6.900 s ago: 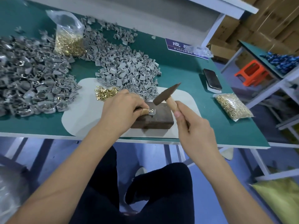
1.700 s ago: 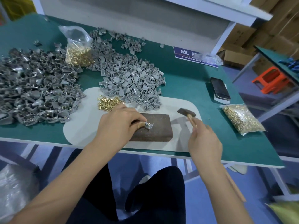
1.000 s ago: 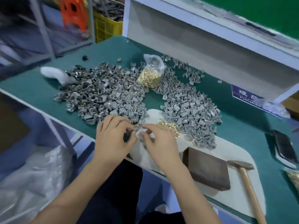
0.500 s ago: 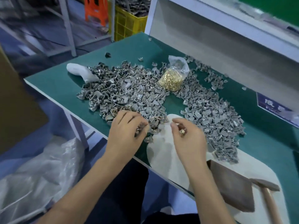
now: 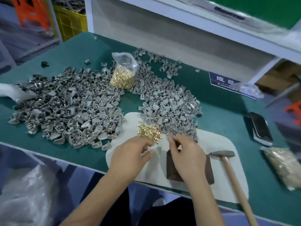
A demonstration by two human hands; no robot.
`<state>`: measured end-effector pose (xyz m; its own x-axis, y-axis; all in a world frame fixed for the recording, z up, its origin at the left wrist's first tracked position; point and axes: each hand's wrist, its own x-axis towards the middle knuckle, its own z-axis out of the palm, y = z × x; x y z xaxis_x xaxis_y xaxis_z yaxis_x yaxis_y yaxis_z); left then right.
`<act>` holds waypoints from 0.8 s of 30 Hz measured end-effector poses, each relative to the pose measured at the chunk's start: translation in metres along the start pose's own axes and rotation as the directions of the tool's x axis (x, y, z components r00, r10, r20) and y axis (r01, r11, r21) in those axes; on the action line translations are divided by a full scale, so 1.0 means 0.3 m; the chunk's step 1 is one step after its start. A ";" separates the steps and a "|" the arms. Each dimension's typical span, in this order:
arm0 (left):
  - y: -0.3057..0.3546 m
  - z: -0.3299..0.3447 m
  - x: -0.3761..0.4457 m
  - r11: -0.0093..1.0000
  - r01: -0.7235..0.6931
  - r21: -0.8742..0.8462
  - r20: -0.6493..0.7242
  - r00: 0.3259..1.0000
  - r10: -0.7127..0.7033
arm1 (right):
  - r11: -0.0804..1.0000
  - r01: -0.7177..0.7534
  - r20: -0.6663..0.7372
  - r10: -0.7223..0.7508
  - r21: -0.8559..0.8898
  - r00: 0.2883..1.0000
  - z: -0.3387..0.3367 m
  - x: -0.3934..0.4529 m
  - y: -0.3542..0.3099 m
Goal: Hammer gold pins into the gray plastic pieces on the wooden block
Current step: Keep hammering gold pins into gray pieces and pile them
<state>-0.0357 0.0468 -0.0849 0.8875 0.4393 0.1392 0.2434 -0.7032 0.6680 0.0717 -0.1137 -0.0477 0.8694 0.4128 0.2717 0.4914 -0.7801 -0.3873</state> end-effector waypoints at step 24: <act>0.086 0.008 0.091 0.938 -0.174 0.299 -0.086 0.974 0.208 | 0.907 -0.025 -0.055 0.053 0.421 0.997 -0.023 0.003 0.036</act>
<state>-0.0042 0.0394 -0.0655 0.8815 0.3302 0.3376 0.1911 -0.9032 0.3843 0.0774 -0.1251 -0.0457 0.8900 0.3443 0.2991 0.4460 -0.5198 -0.7286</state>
